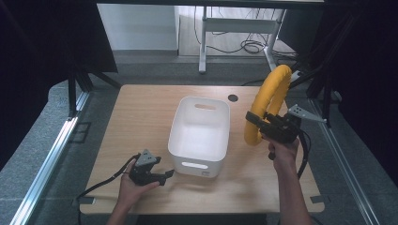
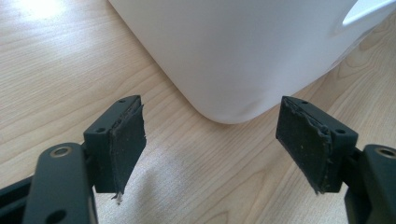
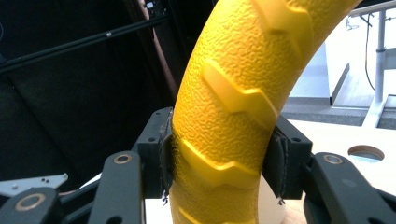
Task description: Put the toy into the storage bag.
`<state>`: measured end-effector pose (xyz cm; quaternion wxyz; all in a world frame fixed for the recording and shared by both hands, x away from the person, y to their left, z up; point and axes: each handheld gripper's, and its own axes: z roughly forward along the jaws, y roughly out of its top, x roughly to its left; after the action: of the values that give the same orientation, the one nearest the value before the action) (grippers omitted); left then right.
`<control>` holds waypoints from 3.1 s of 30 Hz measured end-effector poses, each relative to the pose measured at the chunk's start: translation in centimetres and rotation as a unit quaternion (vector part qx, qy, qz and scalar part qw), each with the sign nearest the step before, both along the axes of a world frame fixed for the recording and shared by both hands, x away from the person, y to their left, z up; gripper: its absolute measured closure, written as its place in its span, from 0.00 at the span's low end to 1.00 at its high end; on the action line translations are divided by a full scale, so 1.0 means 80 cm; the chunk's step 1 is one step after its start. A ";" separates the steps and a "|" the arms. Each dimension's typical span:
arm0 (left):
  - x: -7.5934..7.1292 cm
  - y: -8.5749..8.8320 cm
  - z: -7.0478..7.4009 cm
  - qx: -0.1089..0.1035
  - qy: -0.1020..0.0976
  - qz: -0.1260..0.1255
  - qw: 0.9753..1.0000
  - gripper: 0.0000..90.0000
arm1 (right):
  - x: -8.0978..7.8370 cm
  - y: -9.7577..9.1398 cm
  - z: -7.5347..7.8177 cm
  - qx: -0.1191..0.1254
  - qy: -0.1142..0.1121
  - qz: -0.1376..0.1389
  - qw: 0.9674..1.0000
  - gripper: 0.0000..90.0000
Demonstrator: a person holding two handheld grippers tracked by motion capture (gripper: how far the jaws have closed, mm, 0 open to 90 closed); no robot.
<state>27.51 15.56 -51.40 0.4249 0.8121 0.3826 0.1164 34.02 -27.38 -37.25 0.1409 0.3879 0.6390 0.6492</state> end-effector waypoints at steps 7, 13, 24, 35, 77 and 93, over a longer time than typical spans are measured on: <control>0.000 0.000 0.000 0.001 -0.001 0.001 1.000 0.27 | -0.001 0.011 -0.003 0.007 -0.012 -0.014 1.000 0.55; 0.000 0.000 0.000 0.003 -0.003 0.002 1.000 0.27 | -0.005 0.017 0.000 0.011 -0.022 -0.026 0.999 0.55; 0.000 0.000 0.000 0.006 -0.002 0.002 1.000 0.27 | -0.013 0.036 0.014 -0.001 -0.053 -0.033 0.998 0.55; -0.001 0.002 0.003 0.004 -0.005 0.003 1.000 0.27 | -0.018 0.053 0.027 -0.009 -0.072 -0.032 0.997 0.55; -0.002 0.003 0.004 -0.004 -0.001 -0.006 1.000 0.27 | -0.042 0.171 0.068 -0.022 -0.151 0.007 0.988 0.55; -0.006 0.007 0.008 -0.003 -0.007 -0.006 1.000 0.27 | -0.042 0.219 0.050 -0.005 -0.151 0.014 0.988 0.54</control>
<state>26.99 16.09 -50.75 0.4306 0.8123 0.3751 0.1184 30.66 -9.86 -33.25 0.2288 0.2760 0.6192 0.6986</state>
